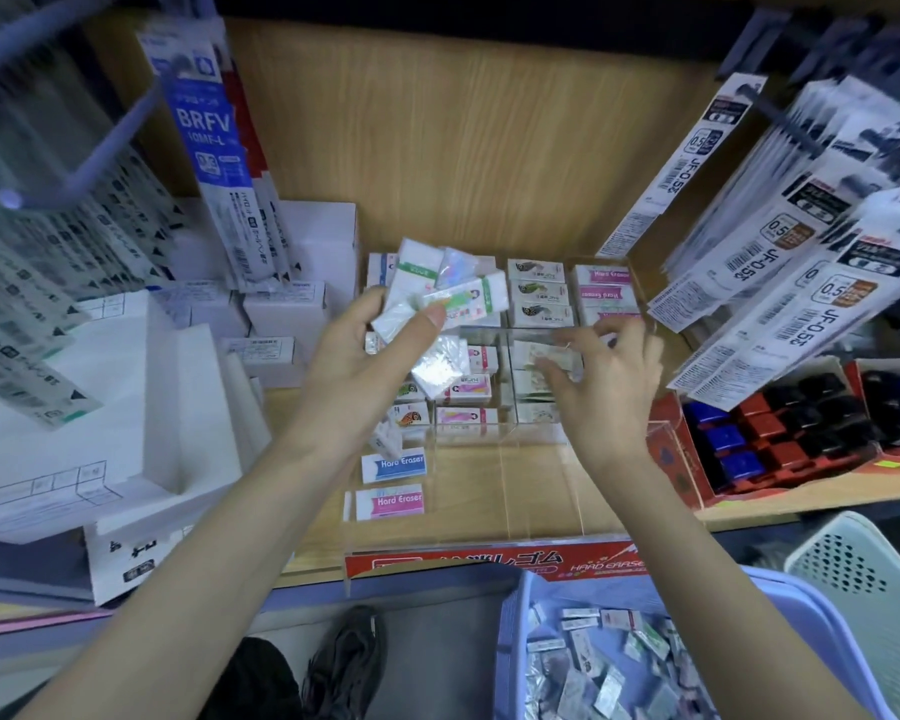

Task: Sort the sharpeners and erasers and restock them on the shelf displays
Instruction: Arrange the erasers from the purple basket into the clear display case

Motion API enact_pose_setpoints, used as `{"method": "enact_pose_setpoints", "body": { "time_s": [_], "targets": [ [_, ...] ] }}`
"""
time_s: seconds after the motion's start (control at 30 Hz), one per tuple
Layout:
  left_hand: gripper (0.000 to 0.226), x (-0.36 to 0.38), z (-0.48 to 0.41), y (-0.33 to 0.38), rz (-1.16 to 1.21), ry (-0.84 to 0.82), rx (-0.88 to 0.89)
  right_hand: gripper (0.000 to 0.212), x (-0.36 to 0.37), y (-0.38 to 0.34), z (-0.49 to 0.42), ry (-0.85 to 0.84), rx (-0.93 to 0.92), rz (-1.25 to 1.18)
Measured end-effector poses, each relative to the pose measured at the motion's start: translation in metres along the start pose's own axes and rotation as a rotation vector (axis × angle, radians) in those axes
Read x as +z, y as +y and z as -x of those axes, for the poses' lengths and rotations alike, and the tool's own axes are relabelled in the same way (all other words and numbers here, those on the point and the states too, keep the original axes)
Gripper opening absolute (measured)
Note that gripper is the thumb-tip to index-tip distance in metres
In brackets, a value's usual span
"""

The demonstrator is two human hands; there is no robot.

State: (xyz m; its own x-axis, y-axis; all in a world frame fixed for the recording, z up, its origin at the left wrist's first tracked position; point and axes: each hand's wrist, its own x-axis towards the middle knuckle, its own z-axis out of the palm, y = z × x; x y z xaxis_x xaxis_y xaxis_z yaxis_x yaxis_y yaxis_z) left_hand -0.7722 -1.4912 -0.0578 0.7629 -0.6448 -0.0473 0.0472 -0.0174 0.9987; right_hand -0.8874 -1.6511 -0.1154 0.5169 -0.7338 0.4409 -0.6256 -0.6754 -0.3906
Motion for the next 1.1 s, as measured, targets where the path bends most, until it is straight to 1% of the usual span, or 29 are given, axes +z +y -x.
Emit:
{"method": "enact_pose_setpoints", "body": {
  "time_s": [0.03,0.07,0.1,0.13,0.17,0.2,0.3,0.37,0.47,0.53,0.57,0.6,0.67,0.73,0.8,0.87,1.0,1.1],
  "targets": [
    [0.010,0.000,0.001,0.000,-0.019,-0.024,-0.002,0.027,-0.011,-0.009,0.000,-0.032,0.035,-0.205],
    [0.010,0.001,0.001,0.001,-0.024,-0.045,-0.005,0.027,-0.025,-0.021,0.000,-0.126,0.117,-0.510],
    [0.010,0.002,0.002,0.001,-0.010,-0.065,-0.011,0.028,-0.038,-0.035,0.001,-0.262,0.213,-0.845],
    [0.010,0.004,0.003,0.002,0.015,-0.085,-0.022,0.029,-0.046,-0.044,0.002,-0.370,0.299,-1.110],
    [0.011,0.006,0.004,0.003,0.043,-0.104,-0.039,0.030,-0.049,-0.050,0.004,-0.425,0.343,-1.248],
    [0.013,0.007,0.006,0.003,0.067,-0.120,-0.057,0.027,-0.050,-0.055,0.006,-0.430,0.349,-1.285],
    [0.030,0.006,0.006,0.000,0.073,-0.154,-0.100,0.015,-0.049,-0.063,0.009,-0.332,0.384,-1.289],
    [0.036,0.004,0.005,-0.003,0.071,-0.147,-0.126,0.014,-0.049,-0.063,0.011,-0.354,0.404,-1.346],
    [0.035,0.003,0.003,-0.003,0.125,-0.125,-0.166,0.011,-0.049,-0.065,0.014,-0.375,0.458,-1.465],
    [0.029,0.002,0.002,-0.001,0.140,-0.100,-0.178,0.011,-0.047,-0.065,0.016,-0.368,0.496,-1.544],
    [0.025,0.000,0.002,0.000,0.123,-0.084,-0.176,0.011,-0.046,-0.064,0.017,-0.356,0.502,-1.538],
    [0.020,-0.002,0.001,0.000,0.102,-0.062,-0.172,0.011,-0.043,-0.064,0.018,-0.333,0.509,-1.477],
    [0.012,-0.009,-0.001,0.002,0.084,0.002,-0.167,0.011,-0.037,-0.059,0.018,-0.245,0.552,-1.296],
    [0.006,-0.016,-0.004,0.003,0.091,0.067,-0.180,0.015,-0.030,-0.048,0.015,-0.153,0.618,-1.207],
    [0.004,-0.022,-0.005,0.005,0.117,0.110,-0.194,0.020,-0.024,-0.038,0.012,-0.130,0.598,-1.102],
    [0.007,-0.026,-0.005,0.008,0.142,0.117,-0.197,0.023,-0.019,-0.036,0.010,-0.204,0.511,-0.942],
    [0.020,-0.027,-0.005,0.011,0.191,0.112,-0.195,0.024,-0.005,-0.050,0.013,-0.419,0.448,-0.853],
    [0.020,-0.026,-0.007,0.011,0.207,0.115,-0.191,0.024,0.004,-0.054,0.013,-0.423,0.230,-0.526]
  ]
}}
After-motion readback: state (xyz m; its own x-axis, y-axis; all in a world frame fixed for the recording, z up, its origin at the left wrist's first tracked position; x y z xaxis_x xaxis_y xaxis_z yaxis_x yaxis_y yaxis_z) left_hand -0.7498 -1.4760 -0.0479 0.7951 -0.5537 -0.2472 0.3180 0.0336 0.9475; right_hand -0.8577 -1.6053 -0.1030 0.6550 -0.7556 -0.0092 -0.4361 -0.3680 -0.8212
